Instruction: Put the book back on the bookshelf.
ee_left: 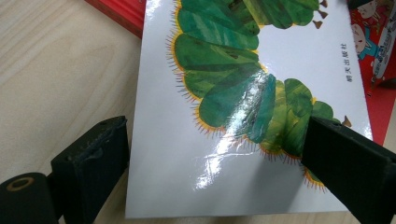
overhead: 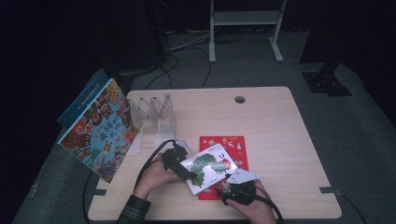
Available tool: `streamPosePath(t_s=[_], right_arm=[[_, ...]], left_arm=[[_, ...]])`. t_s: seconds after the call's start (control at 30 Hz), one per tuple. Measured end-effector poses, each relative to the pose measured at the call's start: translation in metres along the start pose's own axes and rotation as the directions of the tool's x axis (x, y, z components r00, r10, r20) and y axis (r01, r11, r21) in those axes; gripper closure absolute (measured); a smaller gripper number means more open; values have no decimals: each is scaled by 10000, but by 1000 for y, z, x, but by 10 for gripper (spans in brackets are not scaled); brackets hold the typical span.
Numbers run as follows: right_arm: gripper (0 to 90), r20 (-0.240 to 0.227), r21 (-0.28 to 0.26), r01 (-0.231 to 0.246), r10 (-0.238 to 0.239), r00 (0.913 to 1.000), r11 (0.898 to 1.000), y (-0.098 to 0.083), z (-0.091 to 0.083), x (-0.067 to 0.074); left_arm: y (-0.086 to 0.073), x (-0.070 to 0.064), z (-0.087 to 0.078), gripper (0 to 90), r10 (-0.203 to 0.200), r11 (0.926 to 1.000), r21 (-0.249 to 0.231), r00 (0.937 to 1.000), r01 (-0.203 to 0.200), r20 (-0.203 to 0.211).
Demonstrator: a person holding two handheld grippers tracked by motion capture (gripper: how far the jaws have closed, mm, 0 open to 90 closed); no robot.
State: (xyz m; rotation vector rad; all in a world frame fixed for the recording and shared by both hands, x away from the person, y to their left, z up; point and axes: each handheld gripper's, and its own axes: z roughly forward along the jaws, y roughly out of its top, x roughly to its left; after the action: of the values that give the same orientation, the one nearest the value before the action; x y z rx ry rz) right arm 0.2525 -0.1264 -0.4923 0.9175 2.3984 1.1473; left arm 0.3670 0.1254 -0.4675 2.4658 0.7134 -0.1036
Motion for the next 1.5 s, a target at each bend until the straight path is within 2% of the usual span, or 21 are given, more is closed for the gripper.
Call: streamPosePath(t_s=[0.13, 0.33, 0.43, 0.53, 1.1, 1.23, 1.37, 1.5], right_arm=[[343, 152, -18, 33, -33, 9999, 10000, 2, 5, -4], [318, 88, -139, -124, 125, 9999, 9998, 7, 15, -13], [270, 179, -142, -134, 136, 9997, 9998, 10, 19, -11], [259, 246, -287, -154, 161, 9996, 9995, 9, 21, -10], [185, 387, -258, -571, 580, 9976, 9980, 8, 23, -11], [167, 446, -233, -553, 563, 9974, 9982, 8, 23, -12], [164, 476, -215, -578, 588, 9971, 9981, 8, 23, -11], [161, 529, -214, -601, 612, 9967, 9980, 8, 23, -11]], left_arm=[[0, 0, 0, 68, -63, 10000, 6, 10000, 63, 18], [0, 2, 1, 44, -273, 9996, 77, 9996, 273, 3], [-2, 3, 2, 25, -422, 9990, 113, 9991, 421, 89], [-3, 4, 5, 0, -513, 9986, 175, 9984, 509, 255], [3, 0, 4, 0, -554, 9976, 414, 9985, 554, -11], [4, 0, 0, 3, -657, 9976, 201, 9978, 656, 70], [5, -2, -7, 3, -722, 9971, -235, 9973, 726, 163], [7, -5, -19, 6, -551, 9961, -680, 9982, 566, 235]])
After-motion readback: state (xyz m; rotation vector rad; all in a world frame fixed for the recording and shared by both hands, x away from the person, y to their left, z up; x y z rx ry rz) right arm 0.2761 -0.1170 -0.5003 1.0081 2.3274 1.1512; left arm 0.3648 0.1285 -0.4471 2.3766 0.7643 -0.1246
